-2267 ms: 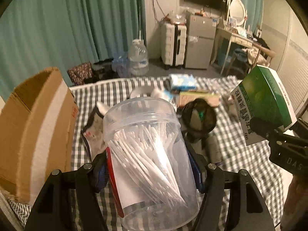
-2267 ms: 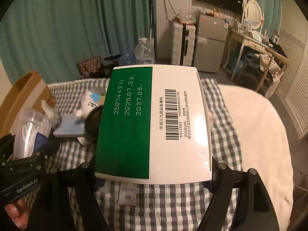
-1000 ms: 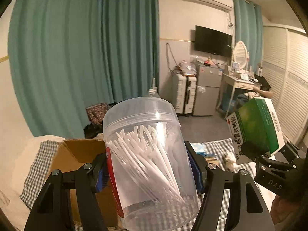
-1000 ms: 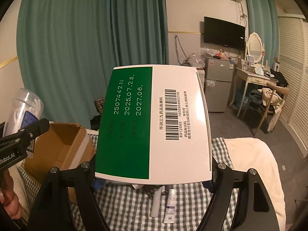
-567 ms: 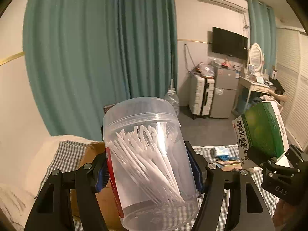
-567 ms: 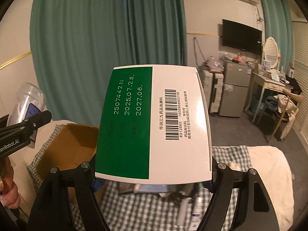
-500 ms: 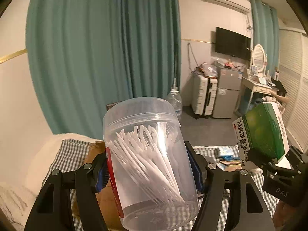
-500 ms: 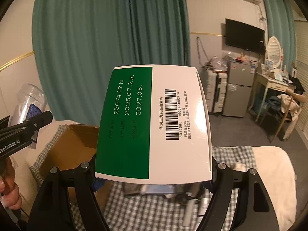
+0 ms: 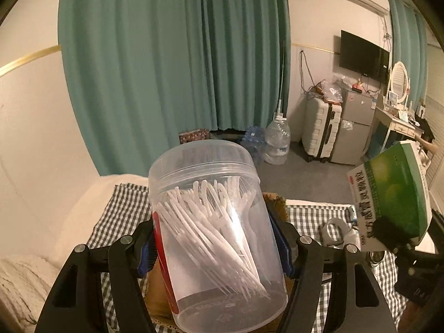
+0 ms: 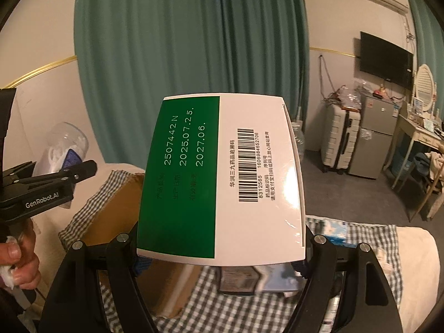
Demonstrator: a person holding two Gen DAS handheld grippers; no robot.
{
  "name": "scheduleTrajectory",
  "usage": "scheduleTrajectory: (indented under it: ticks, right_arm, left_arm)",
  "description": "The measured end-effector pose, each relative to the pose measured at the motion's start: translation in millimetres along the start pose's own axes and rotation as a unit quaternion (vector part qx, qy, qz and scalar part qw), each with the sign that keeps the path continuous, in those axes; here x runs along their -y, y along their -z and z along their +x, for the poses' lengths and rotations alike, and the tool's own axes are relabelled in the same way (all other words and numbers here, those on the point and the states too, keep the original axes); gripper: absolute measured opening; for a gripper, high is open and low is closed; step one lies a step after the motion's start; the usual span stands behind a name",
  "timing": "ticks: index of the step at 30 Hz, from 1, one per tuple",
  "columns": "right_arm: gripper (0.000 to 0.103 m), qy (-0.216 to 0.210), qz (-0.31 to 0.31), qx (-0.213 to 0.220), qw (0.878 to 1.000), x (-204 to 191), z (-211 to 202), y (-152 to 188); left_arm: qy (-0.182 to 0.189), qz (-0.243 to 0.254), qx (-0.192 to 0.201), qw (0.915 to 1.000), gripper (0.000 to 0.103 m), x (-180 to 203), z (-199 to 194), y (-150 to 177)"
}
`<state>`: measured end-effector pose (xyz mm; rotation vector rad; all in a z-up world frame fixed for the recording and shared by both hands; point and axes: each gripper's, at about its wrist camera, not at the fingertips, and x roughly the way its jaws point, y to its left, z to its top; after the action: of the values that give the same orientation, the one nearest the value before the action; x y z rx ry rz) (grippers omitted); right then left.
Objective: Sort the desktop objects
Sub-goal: 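Carry the jar and medicine box over the open cardboard box with both tools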
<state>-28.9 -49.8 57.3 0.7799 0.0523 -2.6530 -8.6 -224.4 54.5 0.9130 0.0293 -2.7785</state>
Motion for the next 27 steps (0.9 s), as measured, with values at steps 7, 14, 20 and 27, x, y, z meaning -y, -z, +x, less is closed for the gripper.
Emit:
scheduleTrajectory:
  ticks: [7, 14, 20, 27]
  right_arm:
    - [0.076, -0.021, -0.017, -0.021, 0.999, -19, 30, -3]
    - [0.076, -0.037, -0.031, -0.047, 0.998, -38, 58, 2]
    - [0.076, -0.046, -0.048, -0.07, 0.995, -47, 84, 12]
    - [0.076, -0.059, -0.063, -0.093, 0.992, -57, 122, 22]
  left_arm:
    - [-0.004, -0.007, -0.039, 0.9992, 0.069, -16, 27, 7]
    - [0.0, -0.021, -0.087, 0.996, 0.069, -31, 66, 18]
    - [-0.012, -0.015, -0.141, 0.9898, 0.069, -32, 107, 35]
    - [-0.012, -0.009, -0.173, 0.9848, 0.069, -33, 136, 49]
